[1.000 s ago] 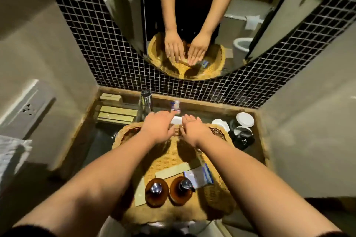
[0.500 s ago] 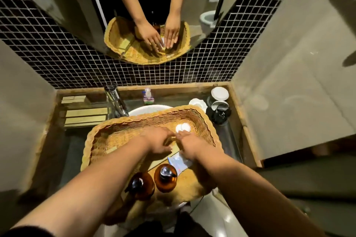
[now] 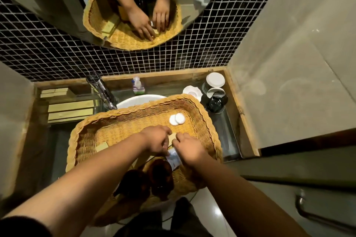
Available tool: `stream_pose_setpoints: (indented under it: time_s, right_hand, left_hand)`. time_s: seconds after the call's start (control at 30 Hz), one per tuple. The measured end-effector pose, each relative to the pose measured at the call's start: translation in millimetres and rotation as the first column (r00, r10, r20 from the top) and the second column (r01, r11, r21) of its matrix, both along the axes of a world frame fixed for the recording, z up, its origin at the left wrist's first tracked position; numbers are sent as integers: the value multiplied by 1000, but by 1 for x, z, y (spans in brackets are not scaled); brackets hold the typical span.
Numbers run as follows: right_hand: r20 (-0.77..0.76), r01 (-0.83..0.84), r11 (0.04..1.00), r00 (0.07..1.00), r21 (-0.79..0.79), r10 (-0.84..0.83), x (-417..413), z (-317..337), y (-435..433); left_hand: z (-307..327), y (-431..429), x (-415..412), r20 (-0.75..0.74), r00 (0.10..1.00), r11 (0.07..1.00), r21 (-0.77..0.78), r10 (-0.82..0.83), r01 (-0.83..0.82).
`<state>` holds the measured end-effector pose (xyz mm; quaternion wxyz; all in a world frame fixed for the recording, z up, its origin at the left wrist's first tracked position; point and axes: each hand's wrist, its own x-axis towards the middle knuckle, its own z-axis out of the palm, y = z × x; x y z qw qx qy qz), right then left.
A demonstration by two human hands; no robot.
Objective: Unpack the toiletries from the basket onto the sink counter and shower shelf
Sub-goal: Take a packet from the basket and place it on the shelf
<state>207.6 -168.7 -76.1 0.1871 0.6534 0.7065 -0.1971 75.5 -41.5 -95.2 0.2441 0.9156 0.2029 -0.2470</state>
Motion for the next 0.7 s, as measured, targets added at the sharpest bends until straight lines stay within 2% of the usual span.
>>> stream_pose_setpoints:
  time_s: [0.17, 0.4, 0.57, 0.63, 0.7]
  right_hand:
    - [0, 34, 999, 999, 8, -34, 4, 10, 7]
    - [-234, 202, 978, 955, 60, -183, 17, 60, 45]
    - [-327, 204, 953, 937, 225, -123, 11, 109, 85]
    - [-439, 302, 910, 885, 284, -156, 2, 126, 100]
    - [-581, 436, 850, 788, 296, -202, -10, 143, 115]
  left_hand:
    - [0, 7, -4, 61, 998, 998, -61, 36, -32]
    - [39, 28, -16, 217, 931, 952, -158, 294, -263]
    - [81, 53, -40, 392, 783, 875, -172, 483, -454]
    - [100, 63, -55, 469, 693, 828, -186, 548, -529]
    - [116, 72, -69, 522, 568, 749, -239, 636, -618]
